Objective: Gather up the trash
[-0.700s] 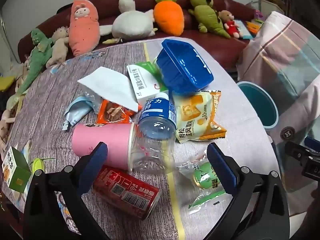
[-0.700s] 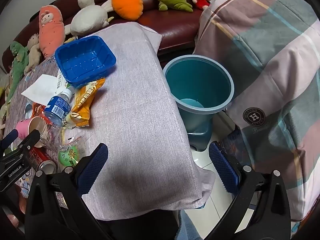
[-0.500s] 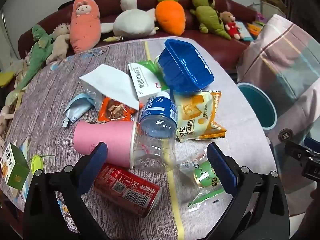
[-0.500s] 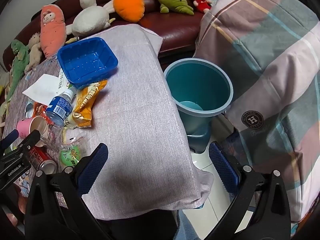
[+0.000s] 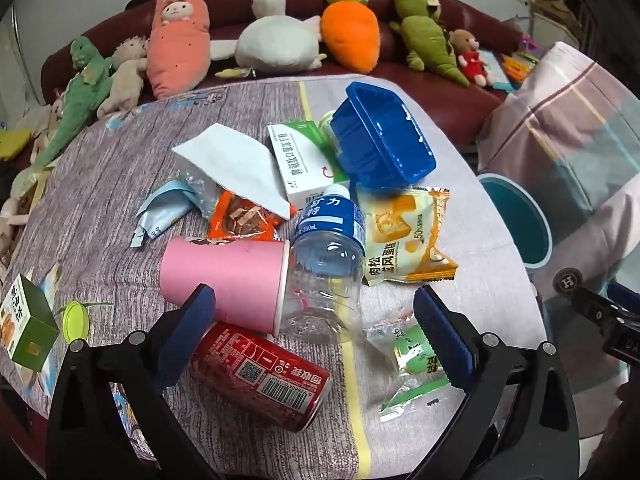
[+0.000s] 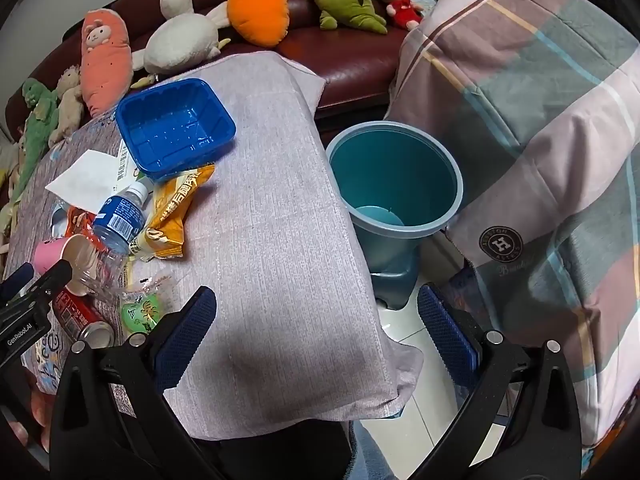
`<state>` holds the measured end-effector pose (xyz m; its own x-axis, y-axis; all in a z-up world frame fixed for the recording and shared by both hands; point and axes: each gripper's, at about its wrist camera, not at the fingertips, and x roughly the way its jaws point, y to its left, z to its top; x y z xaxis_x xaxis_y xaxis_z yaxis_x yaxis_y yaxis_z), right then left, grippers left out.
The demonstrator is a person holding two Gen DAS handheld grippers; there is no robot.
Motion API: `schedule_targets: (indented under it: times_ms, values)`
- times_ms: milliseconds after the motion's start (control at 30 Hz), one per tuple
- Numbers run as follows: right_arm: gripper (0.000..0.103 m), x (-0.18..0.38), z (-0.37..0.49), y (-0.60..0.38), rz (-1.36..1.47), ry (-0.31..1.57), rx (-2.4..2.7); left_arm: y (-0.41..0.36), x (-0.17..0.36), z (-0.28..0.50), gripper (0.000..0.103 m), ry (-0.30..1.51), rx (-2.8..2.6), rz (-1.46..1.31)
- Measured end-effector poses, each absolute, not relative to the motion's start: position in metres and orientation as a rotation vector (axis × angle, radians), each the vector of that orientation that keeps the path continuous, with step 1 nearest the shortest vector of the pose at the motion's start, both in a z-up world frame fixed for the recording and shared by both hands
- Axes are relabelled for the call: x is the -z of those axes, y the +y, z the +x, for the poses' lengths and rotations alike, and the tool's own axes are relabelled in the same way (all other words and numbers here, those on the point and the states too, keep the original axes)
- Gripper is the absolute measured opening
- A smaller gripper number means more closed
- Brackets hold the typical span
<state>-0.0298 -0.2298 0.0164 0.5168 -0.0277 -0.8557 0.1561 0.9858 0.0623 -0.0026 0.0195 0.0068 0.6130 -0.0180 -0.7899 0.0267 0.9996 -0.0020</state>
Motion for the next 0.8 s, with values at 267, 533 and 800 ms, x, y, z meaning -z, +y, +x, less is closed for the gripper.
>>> schedule_targets:
  times_ms: [267,533,800]
  values:
    - [0.097,-0.016,-0.029,-0.23,0.137,1.024,0.112,0.019,-0.006,-0.003,0.099,0.912,0.027,0.014]
    - [0.097,-0.021,-0.024,-0.229,0.13,1.021,0.103,0.019,-0.006,-0.003,0.099,0.909,0.026,0.021]
    - [0.097,-0.021,-0.019,-0.224,0.127,1.028,0.091,0.02,-0.006,-0.003,0.099,0.911,0.022,0.015]
